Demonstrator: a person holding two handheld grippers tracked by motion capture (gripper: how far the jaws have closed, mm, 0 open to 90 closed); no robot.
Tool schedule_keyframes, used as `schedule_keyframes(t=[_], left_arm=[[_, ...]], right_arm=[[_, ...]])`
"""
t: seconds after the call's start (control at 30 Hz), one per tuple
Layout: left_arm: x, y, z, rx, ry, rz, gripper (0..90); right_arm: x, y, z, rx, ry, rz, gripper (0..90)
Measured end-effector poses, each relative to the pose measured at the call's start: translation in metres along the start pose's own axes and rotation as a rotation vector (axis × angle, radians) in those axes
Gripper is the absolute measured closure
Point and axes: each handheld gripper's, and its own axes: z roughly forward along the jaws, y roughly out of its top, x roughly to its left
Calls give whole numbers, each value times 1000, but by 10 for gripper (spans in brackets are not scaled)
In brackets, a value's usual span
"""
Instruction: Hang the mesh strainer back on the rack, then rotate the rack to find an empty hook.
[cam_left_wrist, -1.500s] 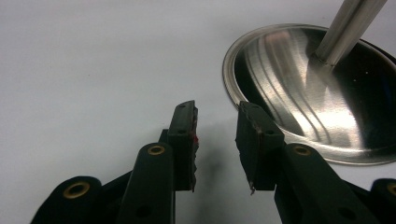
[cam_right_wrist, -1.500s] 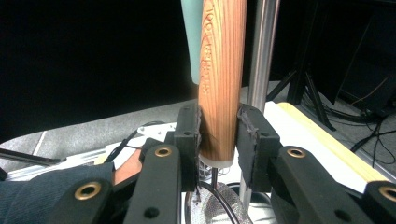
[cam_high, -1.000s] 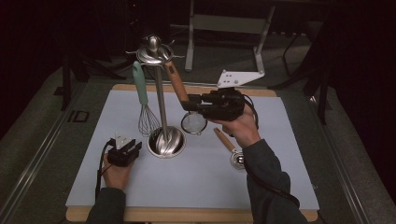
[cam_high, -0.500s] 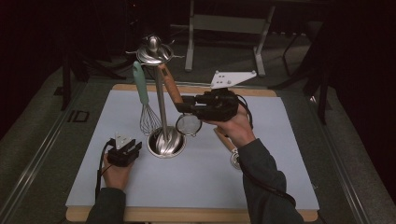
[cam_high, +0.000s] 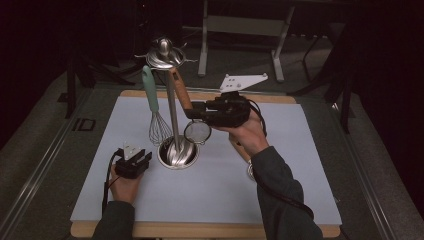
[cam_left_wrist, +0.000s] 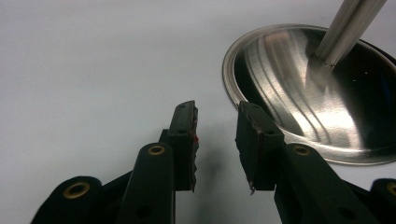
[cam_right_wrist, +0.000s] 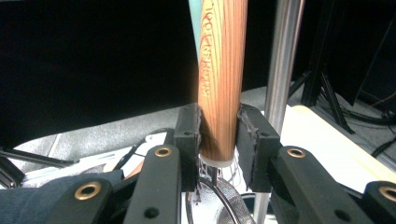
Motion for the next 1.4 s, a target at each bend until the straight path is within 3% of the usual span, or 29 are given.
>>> schedule_keyframes(t=[0.57, 0.9, 1.4], left_arm=[[0, 0, 0, -2, 0, -1, 683], [0, 0, 0, -1, 0, -1, 683], [1, 0, -1, -15, -2, -12, 689]], right_arm=[[0, -1, 13, 83, -72, -15, 680], [-6, -11, 5, 127, -94, -20, 668], [-16, -42, -18, 180, -150, 8, 657]])
